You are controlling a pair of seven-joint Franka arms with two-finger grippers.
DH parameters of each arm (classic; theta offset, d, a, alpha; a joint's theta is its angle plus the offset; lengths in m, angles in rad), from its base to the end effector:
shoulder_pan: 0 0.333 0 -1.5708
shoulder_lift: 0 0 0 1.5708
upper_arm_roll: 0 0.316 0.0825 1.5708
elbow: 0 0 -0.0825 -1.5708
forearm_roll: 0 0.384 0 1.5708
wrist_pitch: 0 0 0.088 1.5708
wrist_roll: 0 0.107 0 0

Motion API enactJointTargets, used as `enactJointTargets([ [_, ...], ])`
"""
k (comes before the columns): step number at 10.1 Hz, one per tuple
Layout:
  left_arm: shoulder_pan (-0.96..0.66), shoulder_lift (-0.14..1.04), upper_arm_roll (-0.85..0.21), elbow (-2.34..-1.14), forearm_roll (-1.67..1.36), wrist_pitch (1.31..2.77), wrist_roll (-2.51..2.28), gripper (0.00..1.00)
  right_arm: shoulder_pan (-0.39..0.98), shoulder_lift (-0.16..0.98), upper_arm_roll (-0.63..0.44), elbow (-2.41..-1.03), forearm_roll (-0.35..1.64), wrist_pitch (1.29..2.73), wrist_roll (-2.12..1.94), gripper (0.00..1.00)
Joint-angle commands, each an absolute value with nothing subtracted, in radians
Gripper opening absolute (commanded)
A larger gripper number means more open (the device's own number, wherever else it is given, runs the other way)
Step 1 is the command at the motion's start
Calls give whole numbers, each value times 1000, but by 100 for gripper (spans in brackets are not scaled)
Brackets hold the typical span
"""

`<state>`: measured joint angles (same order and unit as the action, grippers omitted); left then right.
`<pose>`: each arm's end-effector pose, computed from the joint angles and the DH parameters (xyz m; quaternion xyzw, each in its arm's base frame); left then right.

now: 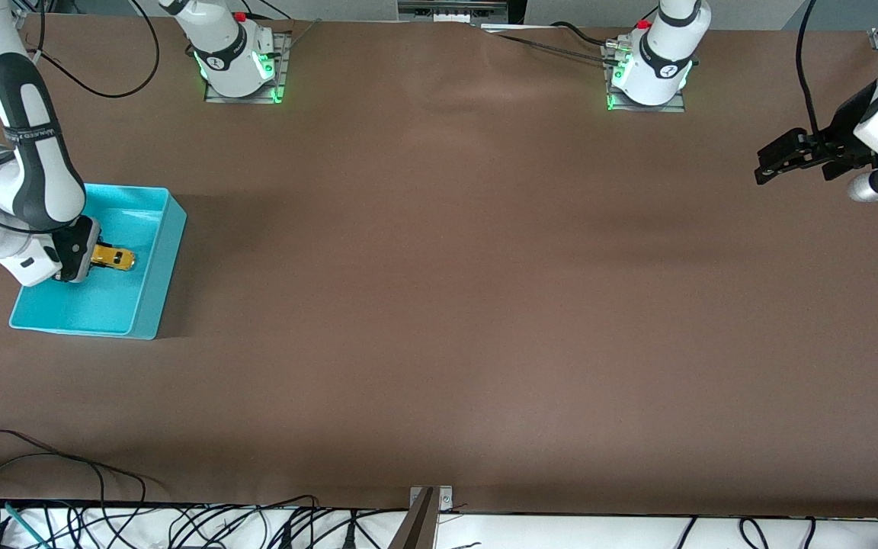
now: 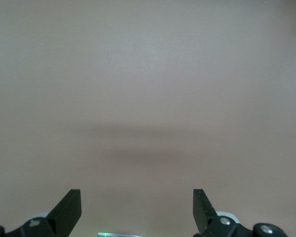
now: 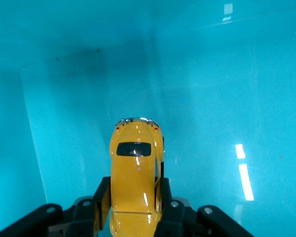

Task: Wind up and store yellow beetle car

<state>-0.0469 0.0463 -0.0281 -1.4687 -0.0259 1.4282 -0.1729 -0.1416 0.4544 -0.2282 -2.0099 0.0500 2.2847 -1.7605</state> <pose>0.5525 -0.0442 0.6345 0.9978 0.0476 -0.0447 0.0081 0.5480 -0.2093 0.2187 -0.7717 -0.6297 0.0692 0.0568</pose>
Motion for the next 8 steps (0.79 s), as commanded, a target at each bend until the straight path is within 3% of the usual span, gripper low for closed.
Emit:
enactJointTargets([
  [1, -49, 58, -25, -1436, -41, 1408, -160, 100, -150, 463, -221, -2010, 67, 2322, -1786, 0],
  [3, -49, 58, -25, -1436, -41, 1408, -158, 100, -150, 474, -221, -2008, 67, 2324, -1786, 2],
  [4, -48, 60, -25, -1436, -41, 1407, -158, 100, -152, 474, -221, -2008, 67, 2322, -1786, 14],
  [6, -48, 58, -25, -1436, -41, 1407, -160, 100, -150, 476, -218, -2006, 69, 2324, -1783, 55],
  [8, -48, 58, -25, -1436, -41, 1407, -160, 100, -149, 476, -216, -2002, 71, 2319, -1772, 75],
])
